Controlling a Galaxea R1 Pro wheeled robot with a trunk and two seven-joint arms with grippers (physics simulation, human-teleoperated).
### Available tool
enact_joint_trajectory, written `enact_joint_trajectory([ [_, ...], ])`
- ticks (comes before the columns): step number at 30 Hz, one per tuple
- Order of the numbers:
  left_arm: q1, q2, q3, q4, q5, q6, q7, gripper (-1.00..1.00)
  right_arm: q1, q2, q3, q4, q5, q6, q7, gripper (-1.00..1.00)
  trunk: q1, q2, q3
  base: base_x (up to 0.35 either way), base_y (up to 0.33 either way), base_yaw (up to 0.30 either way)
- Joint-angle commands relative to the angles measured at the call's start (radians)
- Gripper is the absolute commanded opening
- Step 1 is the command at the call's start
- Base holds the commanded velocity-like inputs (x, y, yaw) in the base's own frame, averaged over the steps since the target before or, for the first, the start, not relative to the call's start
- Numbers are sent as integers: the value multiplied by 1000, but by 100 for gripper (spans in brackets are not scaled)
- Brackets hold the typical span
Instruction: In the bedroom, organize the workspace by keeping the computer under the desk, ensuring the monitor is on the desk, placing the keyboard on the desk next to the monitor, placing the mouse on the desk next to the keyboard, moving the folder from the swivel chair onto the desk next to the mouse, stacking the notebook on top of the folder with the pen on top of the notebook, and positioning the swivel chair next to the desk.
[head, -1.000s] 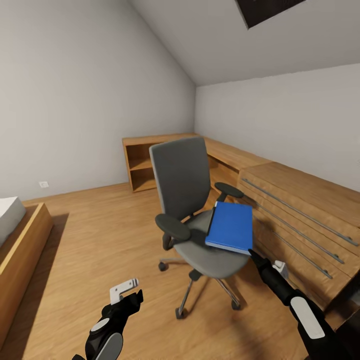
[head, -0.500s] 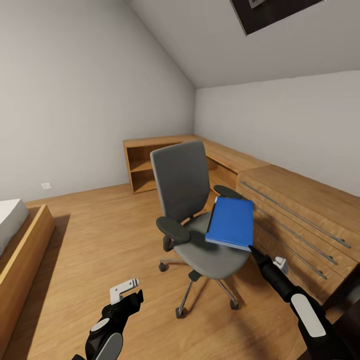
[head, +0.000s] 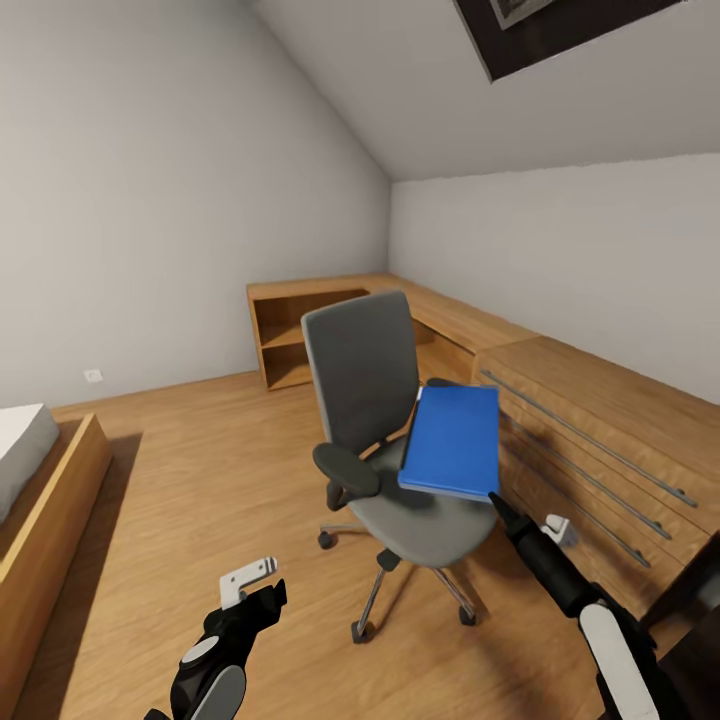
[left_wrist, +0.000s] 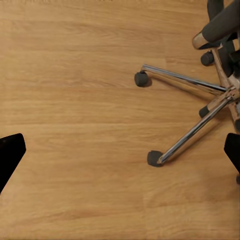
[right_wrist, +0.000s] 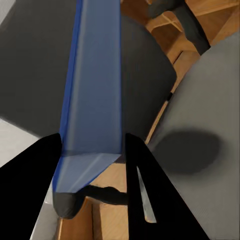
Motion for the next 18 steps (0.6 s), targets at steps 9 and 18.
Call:
enact_joint_trajectory([
  [9,-1,1,-2,-1,5,3,8,100,44,72,-17,-151,-14,-2,-135,-100,-35,63,27,0,0,0],
  [18,-1,0,-8,-2,-3,3,8,100,52,72,-36,-237,-137,10,-177,-100,-69,126,56,0,0,0],
])
